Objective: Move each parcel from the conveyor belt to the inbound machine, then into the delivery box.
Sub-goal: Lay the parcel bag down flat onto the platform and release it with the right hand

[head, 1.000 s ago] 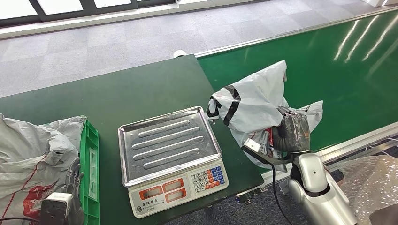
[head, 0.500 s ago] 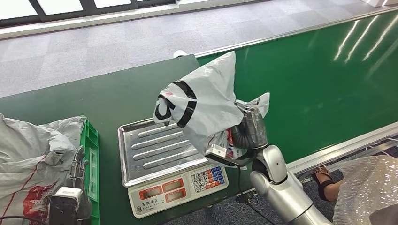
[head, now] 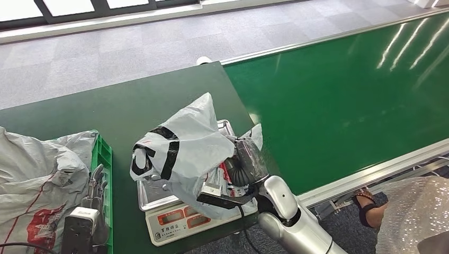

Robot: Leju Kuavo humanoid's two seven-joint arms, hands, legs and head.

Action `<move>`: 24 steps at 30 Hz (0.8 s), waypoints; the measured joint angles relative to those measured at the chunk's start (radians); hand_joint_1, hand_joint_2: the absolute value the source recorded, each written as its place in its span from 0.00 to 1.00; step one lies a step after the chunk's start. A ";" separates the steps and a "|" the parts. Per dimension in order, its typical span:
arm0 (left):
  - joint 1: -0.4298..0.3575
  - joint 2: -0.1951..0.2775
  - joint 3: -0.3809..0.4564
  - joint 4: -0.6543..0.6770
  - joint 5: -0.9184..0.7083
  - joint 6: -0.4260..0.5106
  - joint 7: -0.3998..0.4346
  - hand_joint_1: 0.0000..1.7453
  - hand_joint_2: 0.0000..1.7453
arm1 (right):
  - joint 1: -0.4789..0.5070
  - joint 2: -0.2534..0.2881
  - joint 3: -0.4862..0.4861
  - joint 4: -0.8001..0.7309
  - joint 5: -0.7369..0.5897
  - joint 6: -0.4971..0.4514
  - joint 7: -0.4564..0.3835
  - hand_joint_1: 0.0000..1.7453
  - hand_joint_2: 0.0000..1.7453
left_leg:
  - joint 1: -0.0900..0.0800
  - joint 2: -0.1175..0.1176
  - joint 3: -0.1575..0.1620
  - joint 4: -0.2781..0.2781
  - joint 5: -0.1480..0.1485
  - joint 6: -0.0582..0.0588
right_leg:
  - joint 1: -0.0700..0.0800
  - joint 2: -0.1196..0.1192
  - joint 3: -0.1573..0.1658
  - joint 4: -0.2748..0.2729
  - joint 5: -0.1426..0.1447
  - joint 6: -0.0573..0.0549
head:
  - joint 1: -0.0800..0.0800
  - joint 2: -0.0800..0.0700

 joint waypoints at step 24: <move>0.020 -0.019 -0.001 -0.033 -0.045 -0.009 0.038 0.00 0.00 | -0.023 0.025 0.037 0.174 0.176 -0.005 0.117 0.00 0.00 | 0.000 0.000 0.000 0.000 0.000 0.000 | 0.000 0.000 0.000 0.000 0.000 0.000 | 0.000 0.000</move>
